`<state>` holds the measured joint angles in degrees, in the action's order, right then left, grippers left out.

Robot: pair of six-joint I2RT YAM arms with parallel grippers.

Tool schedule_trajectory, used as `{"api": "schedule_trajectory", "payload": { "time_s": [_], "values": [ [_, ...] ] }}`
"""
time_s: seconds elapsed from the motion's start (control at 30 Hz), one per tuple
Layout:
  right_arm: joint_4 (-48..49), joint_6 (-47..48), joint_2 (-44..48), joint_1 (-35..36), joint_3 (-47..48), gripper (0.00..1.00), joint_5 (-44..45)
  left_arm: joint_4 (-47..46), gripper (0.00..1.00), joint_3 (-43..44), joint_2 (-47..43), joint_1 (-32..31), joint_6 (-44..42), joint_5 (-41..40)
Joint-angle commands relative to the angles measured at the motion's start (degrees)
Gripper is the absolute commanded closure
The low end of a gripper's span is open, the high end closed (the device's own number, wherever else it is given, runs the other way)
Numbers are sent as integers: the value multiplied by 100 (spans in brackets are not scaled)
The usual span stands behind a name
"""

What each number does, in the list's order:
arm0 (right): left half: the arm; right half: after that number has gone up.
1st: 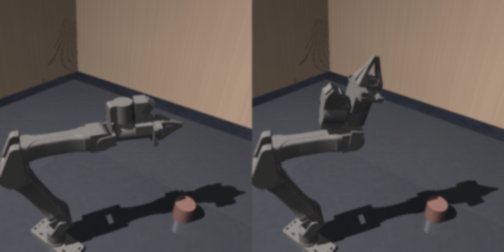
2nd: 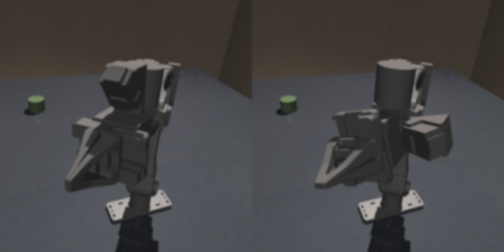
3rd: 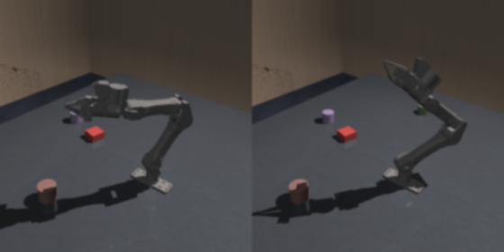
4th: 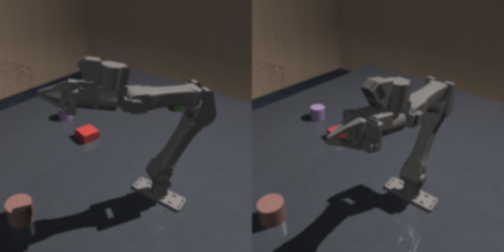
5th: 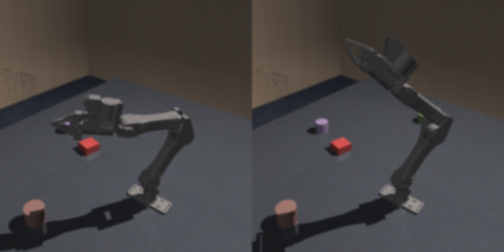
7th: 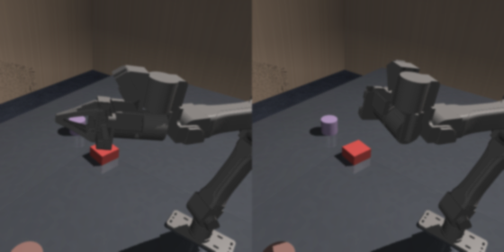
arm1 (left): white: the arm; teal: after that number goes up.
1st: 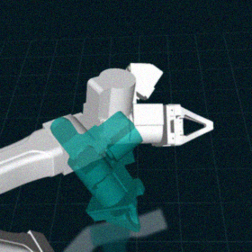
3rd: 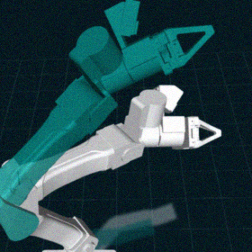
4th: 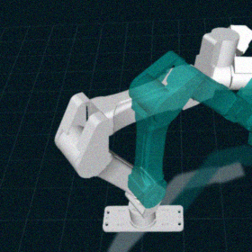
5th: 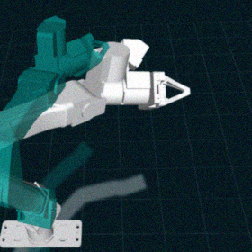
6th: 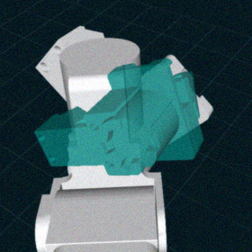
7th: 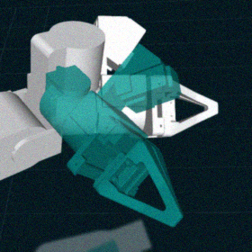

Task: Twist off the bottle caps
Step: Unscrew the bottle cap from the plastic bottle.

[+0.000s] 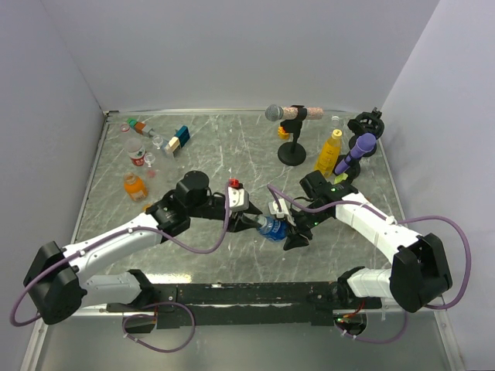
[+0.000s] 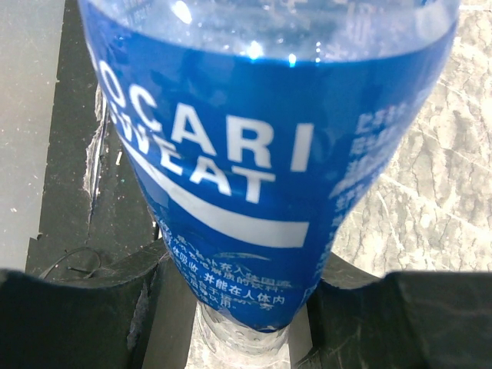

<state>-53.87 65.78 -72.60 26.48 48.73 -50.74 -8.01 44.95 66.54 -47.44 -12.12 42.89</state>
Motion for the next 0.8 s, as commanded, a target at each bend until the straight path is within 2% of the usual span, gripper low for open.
{"api": "schedule_trajectory", "payload": {
  "time_s": [0.0,0.2,0.3,0.37,0.77],
  "values": [
    [-19,198,-35,33,128,70,-235,97,66,383,148,24,60,316],
    [-19,190,-26,24,128,70,-235,124,67,278,96,24,183,290],
    [-19,181,-35,33,137,70,-235,107,58,190,-9,24,236,220],
    [-27,190,-26,33,137,70,-243,98,56,155,-71,16,245,193],
    [-19,181,-53,33,137,70,-235,300,55,242,78,24,166,246]
  ]
}}
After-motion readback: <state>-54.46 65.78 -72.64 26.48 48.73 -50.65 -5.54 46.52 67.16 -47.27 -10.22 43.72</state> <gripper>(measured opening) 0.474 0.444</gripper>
